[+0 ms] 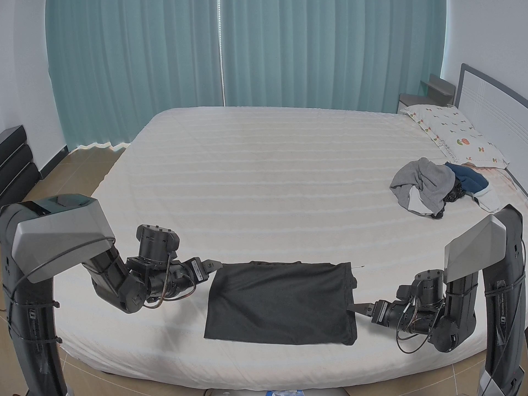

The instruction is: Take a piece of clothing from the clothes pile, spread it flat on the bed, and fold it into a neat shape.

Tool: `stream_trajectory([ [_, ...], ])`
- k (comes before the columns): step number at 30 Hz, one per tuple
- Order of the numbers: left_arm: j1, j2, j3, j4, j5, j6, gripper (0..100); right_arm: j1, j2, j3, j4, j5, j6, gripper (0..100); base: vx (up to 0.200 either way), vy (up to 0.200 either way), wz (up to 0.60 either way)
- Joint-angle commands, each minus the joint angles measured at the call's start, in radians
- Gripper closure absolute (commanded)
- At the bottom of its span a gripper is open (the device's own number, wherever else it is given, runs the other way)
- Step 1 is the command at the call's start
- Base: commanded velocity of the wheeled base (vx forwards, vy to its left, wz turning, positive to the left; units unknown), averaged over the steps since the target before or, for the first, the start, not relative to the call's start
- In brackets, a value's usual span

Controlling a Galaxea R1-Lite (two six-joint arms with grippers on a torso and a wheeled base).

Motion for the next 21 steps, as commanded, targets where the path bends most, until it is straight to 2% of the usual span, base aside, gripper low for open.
stream_trajectory([
  [1, 0.044, -0.144, -0.007, 0.05, 0.03, 0.0, 0, 0.0, 0.003, 0.002, -0.005, 0.0, 0.0, 0, 0.0, 0.0, 0.0],
  [6, 0.067, -0.178, -0.001, 0.039, 0.053, 0.003, 0, 0.0, 0.003, 0.002, -0.006, 0.0, 0.0, 0, 0.0, 0.0, 0.0],
  [8, 0.067, -0.245, 0.041, 0.039, 0.129, 0.0, 0, 0.005, 0.003, 0.002, -0.006, -0.009, 0.0, 0, 0.0, 0.0, 0.0],
  [10, 0.069, -0.293, 0.073, 0.028, 0.153, -0.004, 0, 0.005, -0.001, 0.0, -0.008, -0.016, -0.003, 0, 0.0, 0.0, 0.0],
  [17, 0.079, -0.533, 0.265, -0.137, 0.228, 0.008, 0, -0.009, -0.159, -0.009, -0.026, -0.118, -0.014, 0, 0.0, 0.0, 0.0],
  [21, 0.11, -0.696, 0.348, -0.154, 0.261, 0.059, 0, 0.006, -0.298, 0.009, -0.009, -0.174, -0.043, 0, 0.0, 0.0, 0.0],
])
